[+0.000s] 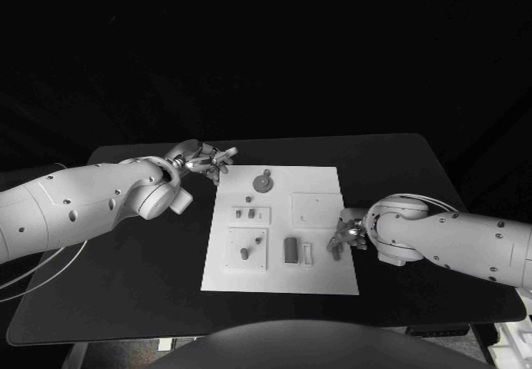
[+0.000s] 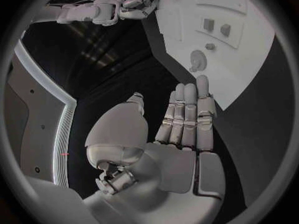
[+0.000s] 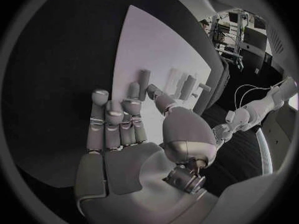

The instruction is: Assemble the parts on the task board

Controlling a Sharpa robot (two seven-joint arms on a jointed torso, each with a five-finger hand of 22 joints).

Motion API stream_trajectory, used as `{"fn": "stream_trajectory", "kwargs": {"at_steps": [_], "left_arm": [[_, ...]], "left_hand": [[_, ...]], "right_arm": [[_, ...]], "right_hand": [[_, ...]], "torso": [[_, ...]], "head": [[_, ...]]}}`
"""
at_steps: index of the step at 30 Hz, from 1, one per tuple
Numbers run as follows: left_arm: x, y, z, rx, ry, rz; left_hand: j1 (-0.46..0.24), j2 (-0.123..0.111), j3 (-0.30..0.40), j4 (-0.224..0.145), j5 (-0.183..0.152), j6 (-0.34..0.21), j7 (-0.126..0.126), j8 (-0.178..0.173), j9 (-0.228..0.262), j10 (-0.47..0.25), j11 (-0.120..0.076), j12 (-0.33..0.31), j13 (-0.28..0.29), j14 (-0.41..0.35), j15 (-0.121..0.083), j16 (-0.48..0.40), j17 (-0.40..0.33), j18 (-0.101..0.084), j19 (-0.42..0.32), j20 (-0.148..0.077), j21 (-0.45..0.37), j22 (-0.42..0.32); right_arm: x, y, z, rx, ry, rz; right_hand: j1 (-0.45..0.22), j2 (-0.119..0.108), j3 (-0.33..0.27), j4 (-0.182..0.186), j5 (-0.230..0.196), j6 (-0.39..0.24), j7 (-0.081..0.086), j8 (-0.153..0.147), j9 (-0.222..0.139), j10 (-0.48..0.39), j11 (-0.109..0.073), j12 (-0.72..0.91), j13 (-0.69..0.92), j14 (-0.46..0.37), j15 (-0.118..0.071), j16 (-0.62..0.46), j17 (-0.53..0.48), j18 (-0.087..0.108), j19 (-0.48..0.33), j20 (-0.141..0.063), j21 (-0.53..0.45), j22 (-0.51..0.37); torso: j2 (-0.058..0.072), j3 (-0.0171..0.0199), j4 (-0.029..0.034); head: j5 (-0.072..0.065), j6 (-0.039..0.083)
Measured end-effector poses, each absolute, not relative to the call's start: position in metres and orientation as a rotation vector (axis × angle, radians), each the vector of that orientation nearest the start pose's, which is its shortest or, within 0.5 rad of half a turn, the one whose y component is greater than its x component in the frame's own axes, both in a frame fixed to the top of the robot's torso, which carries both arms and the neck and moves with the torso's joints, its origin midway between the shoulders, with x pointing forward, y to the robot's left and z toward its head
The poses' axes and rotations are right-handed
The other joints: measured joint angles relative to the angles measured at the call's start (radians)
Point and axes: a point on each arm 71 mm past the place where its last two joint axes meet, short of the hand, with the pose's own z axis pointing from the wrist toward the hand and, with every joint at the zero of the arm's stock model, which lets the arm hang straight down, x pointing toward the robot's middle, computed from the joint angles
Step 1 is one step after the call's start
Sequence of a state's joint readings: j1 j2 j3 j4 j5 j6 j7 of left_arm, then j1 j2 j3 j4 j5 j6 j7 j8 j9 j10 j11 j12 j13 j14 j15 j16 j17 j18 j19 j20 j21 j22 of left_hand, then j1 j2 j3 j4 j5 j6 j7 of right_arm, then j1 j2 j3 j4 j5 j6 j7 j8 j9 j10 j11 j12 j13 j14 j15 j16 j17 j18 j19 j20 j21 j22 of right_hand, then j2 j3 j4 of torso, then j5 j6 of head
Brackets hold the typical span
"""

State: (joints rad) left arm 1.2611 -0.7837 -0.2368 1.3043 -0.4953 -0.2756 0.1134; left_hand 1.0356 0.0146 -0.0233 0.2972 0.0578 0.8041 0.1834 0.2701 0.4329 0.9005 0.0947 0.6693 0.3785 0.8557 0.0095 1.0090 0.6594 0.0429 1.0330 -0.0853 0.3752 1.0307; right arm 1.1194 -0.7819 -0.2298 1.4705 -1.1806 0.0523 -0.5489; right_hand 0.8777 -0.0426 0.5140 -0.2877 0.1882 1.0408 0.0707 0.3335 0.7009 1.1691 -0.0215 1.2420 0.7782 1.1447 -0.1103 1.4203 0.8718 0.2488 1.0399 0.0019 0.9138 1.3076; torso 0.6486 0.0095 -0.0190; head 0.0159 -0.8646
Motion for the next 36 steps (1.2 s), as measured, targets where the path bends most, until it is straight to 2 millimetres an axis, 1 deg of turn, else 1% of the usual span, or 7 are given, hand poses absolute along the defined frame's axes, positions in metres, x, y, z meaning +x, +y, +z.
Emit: {"fn": "stream_trajectory", "kwargs": {"at_steps": [1, 4, 16, 18, 22, 33, 36], "left_arm": [[0.509, 0.247, -0.240, -0.701, 1.840, -0.983], [0.509, 0.247, -0.240, -0.703, 1.843, -0.981], [0.508, 0.247, -0.241, -0.708, 1.861, -0.975], [0.508, 0.247, -0.241, -0.709, 1.863, -0.974], [0.508, 0.247, -0.241, -0.709, 1.867, -0.973], [0.508, 0.247, -0.242, -0.712, 1.875, -0.967], [0.508, 0.247, -0.242, -0.713, 1.876, -0.965]], "left_hand": [[0.000, 0.000, 0.000, 0.000, 0.000, 0.000, 0.000, 0.000, 0.000, 0.000, 0.000, 0.000, 0.000, 0.000, 0.000, 0.000, 0.000, 0.000, 0.000, 0.000, 0.000, 0.000], [0.000, 0.000, 0.000, 0.000, 0.000, 0.001, -0.001, 0.004, 0.000, 0.000, 0.000, 0.000, 0.000, 0.000, 0.000, 0.000, 0.000, 0.000, 0.000, 0.000, 0.000, 0.000], [0.000, 0.000, 0.000, 0.000, 0.000, -0.002, 0.002, 0.004, 0.000, 0.000, 0.000, 0.000, 0.000, 0.000, 0.000, 0.000, 0.001, 0.000, 0.000, 0.000, 0.000, 0.000], [0.000, 0.000, 0.000, 0.000, 0.000, -0.002, 0.002, 0.004, 0.000, 0.000, 0.000, 0.000, 0.000, 0.000, 0.000, 0.000, 0.001, 0.000, 0.000, 0.000, 0.000, 0.001], [0.000, 0.000, 0.000, 0.000, 0.000, -0.002, 0.002, 0.004, -0.001, 0.000, 0.000, 0.000, 0.000, 0.000, 0.000, 0.000, 0.001, 0.000, 0.000, 0.000, 0.000, 0.001], [0.000, 0.000, 0.000, 0.000, 0.000, -0.004, 0.000, 0.004, -0.001, 0.000, 0.000, 0.000, 0.000, 0.000, 0.000, 0.000, 0.001, 0.001, 0.000, 0.000, 0.000, 0.001], [0.000, 0.000, 0.000, 0.000, 0.000, -0.004, 0.000, 0.004, -0.001, 0.000, 0.000, 0.000, 0.000, 0.000, 0.000, 0.000, 0.001, 0.001, 0.000, 0.000, 0.000, 0.001]], "right_arm": [[0.430, -0.216, -0.325, 0.079, 2.453, 0.205], [0.430, -0.214, -0.326, 0.068, 2.448, 0.200], [0.430, -0.211, -0.325, 0.013, 2.433, 0.185], [0.429, -0.211, -0.325, 0.012, 2.430, 0.184], [0.429, -0.211, -0.325, 0.023, 2.428, 0.189], [0.423, -0.220, -0.326, 0.166, 2.420, 0.238], [0.422, -0.222, -0.325, 0.209, 2.423, 0.250]], "right_hand": [[0.005, -0.004, 0.007, 0.001, -0.009, 0.000, 0.000, 0.039, -0.053, 0.000, 0.000, 0.000, 0.000, 0.000, 0.000, 0.000, 0.000, 0.000, 0.000, 0.000, 0.000, 0.000], [0.025, -0.017, 0.027, -0.001, -0.014, 0.000, 0.000, 0.087, -0.088, 0.000, 0.000, 0.000, 0.000, 0.000, 0.000, 0.000, 0.000, 0.000, 0.000, 0.000, 0.000, 0.000], [0.023, -0.021, 0.048, 0.000, -0.048, 0.000, 0.000, 0.087, -0.087, 0.000, 0.000, 0.000, -0.002, 0.000, 0.001, 0.000, -0.002, 0.001, 0.000, 0.000, 0.000, 0.000], [0.027, -0.024, 0.056, -0.003, -0.017, 0.000, 0.000, 0.088, -0.086, 0.000, 0.000, 0.000, -0.002, 0.001, 0.002, 0.000, -0.002, 0.001, 0.000, 0.000, 0.000, 0.000], [0.032, -0.022, 0.063, 0.001, 0.122, 0.000, 0.000, 0.088, -0.086, 0.002, -0.002, 0.000, -0.002, 0.000, 0.004, 0.005, -0.002, 0.000, 0.000, 0.000, 0.007, 0.000], [0.007, 0.004, 0.078, 0.016, 0.180, 0.000, 0.001, 0.083, -0.087, 0.016, -0.009, 0.000, -0.005, 0.008, 0.007, 0.005, -0.004, 0.001, 0.009, 0.009, 0.012, 0.000], [0.006, 0.005, 0.078, 0.016, 0.189, 0.003, 0.004, 0.041, -0.086, 0.021, -0.007, 0.000, -0.005, 0.012, 0.007, 0.005, -0.005, 0.001, 0.013, 0.006, 0.012, 0.000]], "torso": [[0.000, 0.0000, 0.0001], [0.000, 0.0000, 0.0002], [0.000, 0.0000, -0.0004], [0.000, 0.0005, -0.0004], [0.000, 0.0007, -0.0004], [0.000, 0.0011, -0.0006], [0.000, 0.0009, -0.0006]], "head": [[0.000, 0.000], [0.001, -0.002], [0.001, -0.007], [0.001, -0.007], [0.001, -0.008], [0.001, -0.007], [0.001, -0.007]]}}
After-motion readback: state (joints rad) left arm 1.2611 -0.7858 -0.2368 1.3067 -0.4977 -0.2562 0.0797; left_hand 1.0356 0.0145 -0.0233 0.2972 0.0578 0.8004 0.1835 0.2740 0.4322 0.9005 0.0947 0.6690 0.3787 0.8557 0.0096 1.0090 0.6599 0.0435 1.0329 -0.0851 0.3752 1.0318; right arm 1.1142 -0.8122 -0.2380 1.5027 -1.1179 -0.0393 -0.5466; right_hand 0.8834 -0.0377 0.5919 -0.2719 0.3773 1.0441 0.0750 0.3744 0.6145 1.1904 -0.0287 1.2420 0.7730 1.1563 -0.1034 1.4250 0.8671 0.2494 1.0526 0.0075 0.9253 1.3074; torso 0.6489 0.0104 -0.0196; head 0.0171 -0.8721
